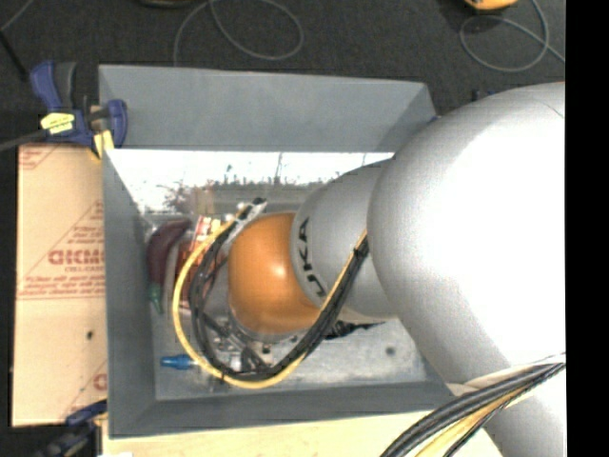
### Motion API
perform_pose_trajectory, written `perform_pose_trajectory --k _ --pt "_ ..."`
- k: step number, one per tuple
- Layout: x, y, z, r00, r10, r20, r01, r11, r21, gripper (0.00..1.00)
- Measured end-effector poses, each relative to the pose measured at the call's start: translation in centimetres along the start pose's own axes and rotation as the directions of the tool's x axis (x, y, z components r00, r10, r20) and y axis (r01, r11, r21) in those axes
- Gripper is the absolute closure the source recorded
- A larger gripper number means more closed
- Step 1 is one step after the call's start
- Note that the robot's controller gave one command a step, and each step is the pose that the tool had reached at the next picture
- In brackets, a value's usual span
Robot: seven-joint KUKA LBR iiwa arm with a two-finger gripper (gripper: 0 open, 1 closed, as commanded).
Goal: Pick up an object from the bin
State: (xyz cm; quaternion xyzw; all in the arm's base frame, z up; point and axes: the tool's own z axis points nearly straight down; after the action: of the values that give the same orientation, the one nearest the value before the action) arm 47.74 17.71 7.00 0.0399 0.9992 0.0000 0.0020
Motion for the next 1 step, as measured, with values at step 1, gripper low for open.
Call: perform_pose_trajectory --k 1 --pt "0.0 0.0 0.0 1.0 0.001 0.0 -0.001 1.0 0.0 1.0"
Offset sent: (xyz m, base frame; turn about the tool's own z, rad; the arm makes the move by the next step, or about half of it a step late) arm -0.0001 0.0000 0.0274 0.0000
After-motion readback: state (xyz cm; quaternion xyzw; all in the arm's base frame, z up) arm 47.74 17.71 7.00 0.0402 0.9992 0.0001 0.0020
